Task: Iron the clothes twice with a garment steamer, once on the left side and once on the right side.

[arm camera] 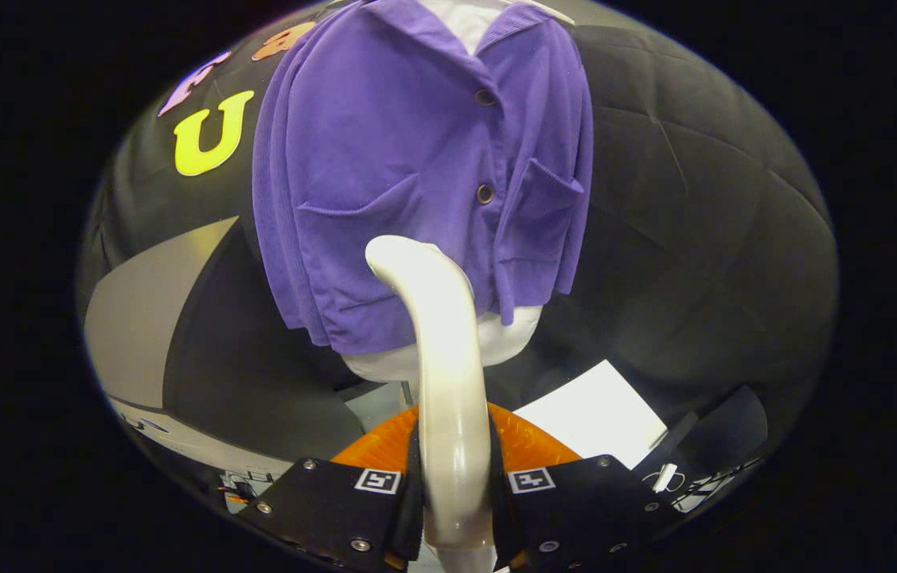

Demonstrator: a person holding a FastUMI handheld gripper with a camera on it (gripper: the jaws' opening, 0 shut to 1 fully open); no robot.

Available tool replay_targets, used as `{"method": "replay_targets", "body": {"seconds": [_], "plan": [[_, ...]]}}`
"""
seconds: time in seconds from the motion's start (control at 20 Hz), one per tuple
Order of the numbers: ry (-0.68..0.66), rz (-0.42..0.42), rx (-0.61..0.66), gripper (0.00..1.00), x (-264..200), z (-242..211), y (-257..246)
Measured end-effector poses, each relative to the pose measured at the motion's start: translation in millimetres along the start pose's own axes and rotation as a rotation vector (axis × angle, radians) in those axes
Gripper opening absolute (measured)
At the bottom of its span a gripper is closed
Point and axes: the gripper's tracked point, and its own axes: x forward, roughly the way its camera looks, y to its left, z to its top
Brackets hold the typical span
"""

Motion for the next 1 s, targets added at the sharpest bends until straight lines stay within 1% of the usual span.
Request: {"method": "replay_targets", "body": {"seconds": [0.15,0.4,0.6,1.0], "plan": [[-0.048,0.001,0.031,0.34,-18,23,-24],[-0.178,-0.012,0.094,0.34,-53,76,-56],[-0.248,-0.033,0.107,0.34,-67,113,-74],[-0.38,-0.038,0.149,0.34,-83,188,-85]]}}
